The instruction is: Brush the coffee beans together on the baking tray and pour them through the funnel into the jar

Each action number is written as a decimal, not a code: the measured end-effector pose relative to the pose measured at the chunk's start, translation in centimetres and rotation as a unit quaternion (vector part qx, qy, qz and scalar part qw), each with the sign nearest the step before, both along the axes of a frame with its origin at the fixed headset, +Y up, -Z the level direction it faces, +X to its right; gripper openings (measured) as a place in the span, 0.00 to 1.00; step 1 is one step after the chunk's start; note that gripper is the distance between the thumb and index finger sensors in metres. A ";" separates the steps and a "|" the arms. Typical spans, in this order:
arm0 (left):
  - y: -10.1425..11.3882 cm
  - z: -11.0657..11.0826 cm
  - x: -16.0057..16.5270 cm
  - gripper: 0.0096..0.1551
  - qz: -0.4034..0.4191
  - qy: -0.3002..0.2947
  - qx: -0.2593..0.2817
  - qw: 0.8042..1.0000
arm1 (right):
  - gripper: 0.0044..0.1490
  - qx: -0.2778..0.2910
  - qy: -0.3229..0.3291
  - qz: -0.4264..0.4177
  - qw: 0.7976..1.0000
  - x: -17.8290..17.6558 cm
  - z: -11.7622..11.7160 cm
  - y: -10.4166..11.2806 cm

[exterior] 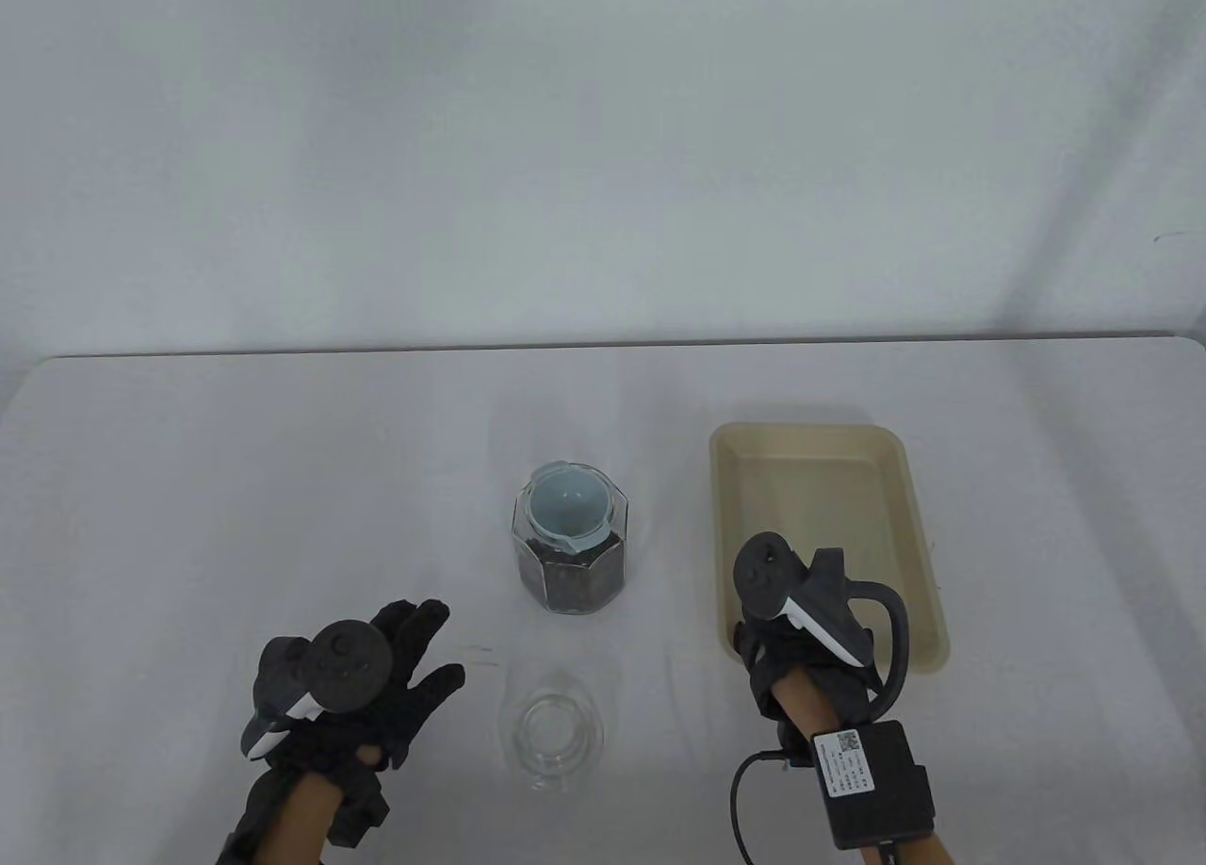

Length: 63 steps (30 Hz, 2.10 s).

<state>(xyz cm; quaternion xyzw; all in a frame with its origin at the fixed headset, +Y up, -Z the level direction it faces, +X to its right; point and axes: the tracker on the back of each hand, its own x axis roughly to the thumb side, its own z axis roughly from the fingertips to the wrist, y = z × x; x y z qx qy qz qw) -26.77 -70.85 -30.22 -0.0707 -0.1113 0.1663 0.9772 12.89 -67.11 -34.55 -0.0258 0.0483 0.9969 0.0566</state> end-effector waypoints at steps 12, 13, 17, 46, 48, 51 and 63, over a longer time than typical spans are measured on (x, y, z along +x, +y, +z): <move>0.0 0.0 0.0 0.45 0.000 -0.001 -0.001 1.000 | 0.27 -0.005 0.025 -0.003 1.000 -3.0 -0.4 0.3; 0.0 0.0 0.0 0.45 0.000 -0.001 -0.001 1.000 | 0.27 -0.005 0.026 -0.004 1.000 -3.0 -0.3 0.3; 0.0 0.0 0.0 0.45 0.000 -0.002 -0.001 1.000 | 0.27 0.001 0.026 -0.005 1.000 -2.9 -0.1 0.7; 0.0 0.1 0.2 0.45 -0.005 -0.002 0.005 1.000 | 0.30 0.265 -0.065 -0.153 0.950 15.8 10.1 6.9; 0.0 0.1 0.2 0.45 -0.006 -0.001 0.004 1.000 | 0.27 0.274 -0.076 -0.173 0.943 18.5 10.7 6.3; -0.1 0.2 0.2 0.45 -0.008 0.001 0.000 1.000 | 0.25 0.277 -0.075 -0.191 0.939 22.1 11.1 4.6; -0.1 0.2 0.0 0.45 -0.010 0.013 -0.013 1.000 | 0.23 0.150 -0.001 -0.078 0.986 25.6 10.1 -3.3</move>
